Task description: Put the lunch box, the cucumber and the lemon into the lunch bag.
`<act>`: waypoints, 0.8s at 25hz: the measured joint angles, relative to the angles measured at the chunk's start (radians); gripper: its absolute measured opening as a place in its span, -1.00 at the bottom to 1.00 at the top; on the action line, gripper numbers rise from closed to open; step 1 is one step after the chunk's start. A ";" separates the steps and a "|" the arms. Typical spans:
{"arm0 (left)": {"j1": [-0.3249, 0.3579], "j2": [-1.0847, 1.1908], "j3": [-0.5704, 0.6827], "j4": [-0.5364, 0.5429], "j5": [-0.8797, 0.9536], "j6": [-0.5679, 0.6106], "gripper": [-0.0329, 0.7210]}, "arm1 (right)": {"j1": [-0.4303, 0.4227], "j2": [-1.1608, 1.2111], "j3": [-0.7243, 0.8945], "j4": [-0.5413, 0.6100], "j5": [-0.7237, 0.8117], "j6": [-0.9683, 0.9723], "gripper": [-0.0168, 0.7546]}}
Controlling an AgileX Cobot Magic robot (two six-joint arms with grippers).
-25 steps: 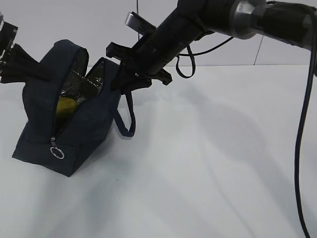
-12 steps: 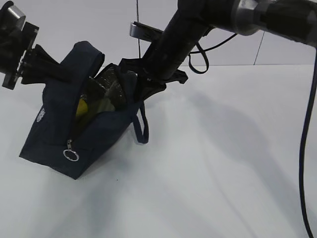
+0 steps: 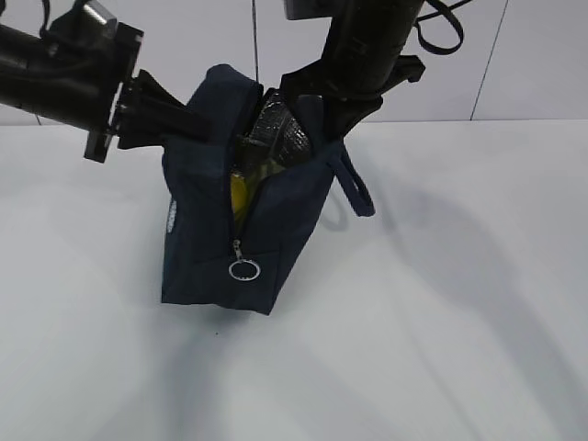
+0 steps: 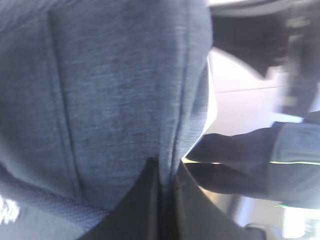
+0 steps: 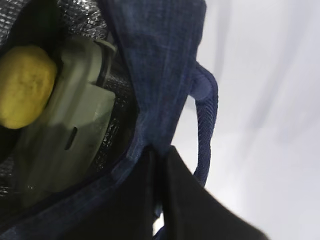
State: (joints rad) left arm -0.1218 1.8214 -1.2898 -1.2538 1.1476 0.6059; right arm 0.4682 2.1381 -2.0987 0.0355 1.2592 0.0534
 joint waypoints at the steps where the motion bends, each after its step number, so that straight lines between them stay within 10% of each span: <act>1: -0.021 0.004 0.000 0.000 -0.018 0.000 -0.91 | 0.000 -0.007 0.000 -0.020 0.000 0.002 -0.93; 20: -0.158 0.201 0.000 -0.263 -0.158 0.166 -0.91 | -0.010 -0.016 0.034 -0.174 -0.004 0.035 -0.93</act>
State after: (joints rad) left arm -0.2798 2.0221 -1.2898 -1.5164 0.9895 0.7714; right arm 0.4579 2.1221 -2.0644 -0.1383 1.2550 0.0889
